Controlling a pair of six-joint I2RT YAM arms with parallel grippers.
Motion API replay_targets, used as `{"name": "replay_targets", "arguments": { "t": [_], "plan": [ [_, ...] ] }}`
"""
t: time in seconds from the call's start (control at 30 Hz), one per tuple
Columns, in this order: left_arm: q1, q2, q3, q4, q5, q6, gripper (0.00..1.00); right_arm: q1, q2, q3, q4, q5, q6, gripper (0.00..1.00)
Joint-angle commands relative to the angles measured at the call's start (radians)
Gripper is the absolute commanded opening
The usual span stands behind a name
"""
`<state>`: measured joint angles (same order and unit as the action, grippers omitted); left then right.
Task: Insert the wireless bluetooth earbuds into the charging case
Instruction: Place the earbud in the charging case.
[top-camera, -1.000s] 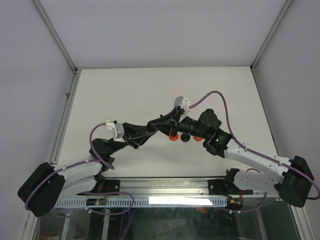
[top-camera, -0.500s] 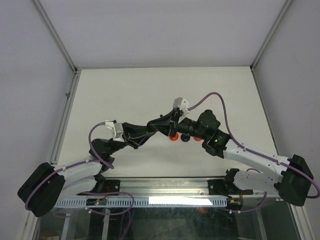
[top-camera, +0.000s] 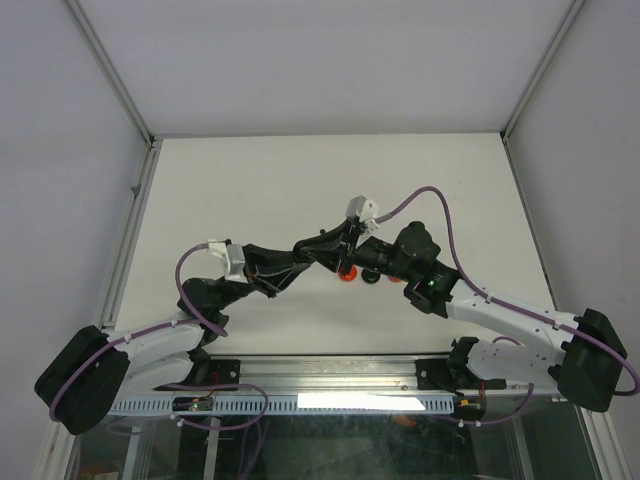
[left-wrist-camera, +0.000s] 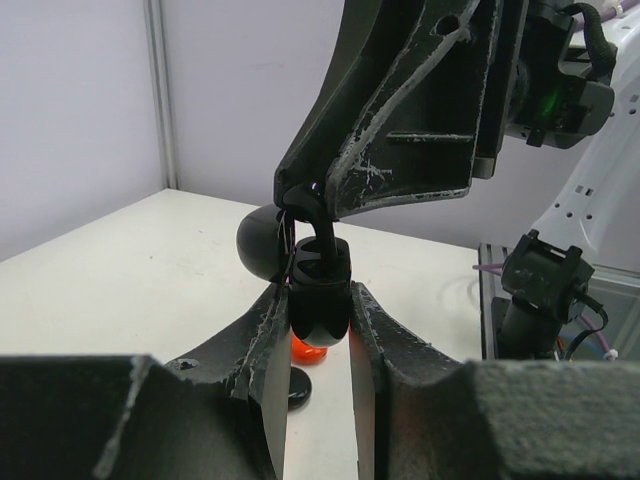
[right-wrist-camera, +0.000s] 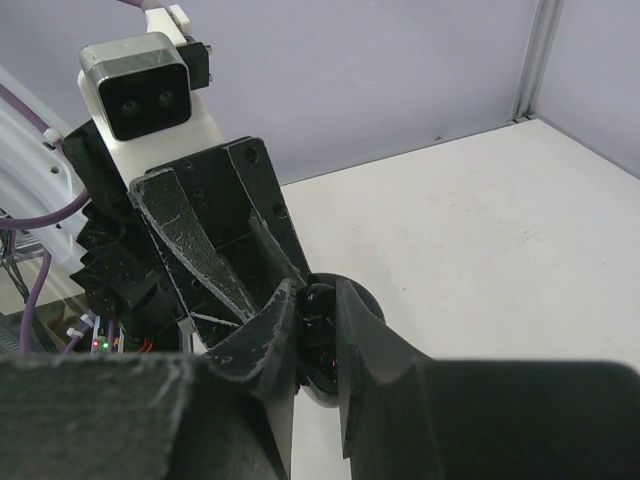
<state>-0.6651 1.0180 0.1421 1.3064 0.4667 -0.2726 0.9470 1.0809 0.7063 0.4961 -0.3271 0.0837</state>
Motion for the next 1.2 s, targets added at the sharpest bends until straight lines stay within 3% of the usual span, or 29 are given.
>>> {"name": "replay_targets", "arguments": {
  "t": [0.0,0.17,0.57,0.63,0.73,0.93,1.17],
  "plan": [
    [0.012,-0.041,0.013,0.054,-0.074,-0.017,0.00,0.003,-0.026,-0.015,0.033,0.019,-0.021,0.09],
    [0.012,-0.055,0.007,0.026,-0.133,-0.016,0.00,0.003,-0.038,-0.016,0.018,0.029,-0.028,0.09],
    [0.012,-0.022,0.025,-0.007,-0.091,0.036,0.00,0.004,-0.002,0.079,-0.120,0.023,-0.027,0.09],
    [0.012,-0.018,0.024,-0.016,-0.095,0.042,0.00,0.004,-0.009,0.107,-0.176,-0.009,0.000,0.28],
    [0.012,-0.015,0.023,-0.032,-0.093,0.047,0.00,0.003,-0.007,0.188,-0.307,-0.017,0.002,0.35],
    [0.012,-0.015,0.019,-0.044,-0.076,0.048,0.00,-0.005,0.011,0.298,-0.494,-0.026,0.026,0.45],
    [0.012,-0.016,0.019,-0.040,-0.066,0.036,0.00,-0.016,0.046,0.344,-0.579,-0.078,0.047,0.48]
  ]
}}
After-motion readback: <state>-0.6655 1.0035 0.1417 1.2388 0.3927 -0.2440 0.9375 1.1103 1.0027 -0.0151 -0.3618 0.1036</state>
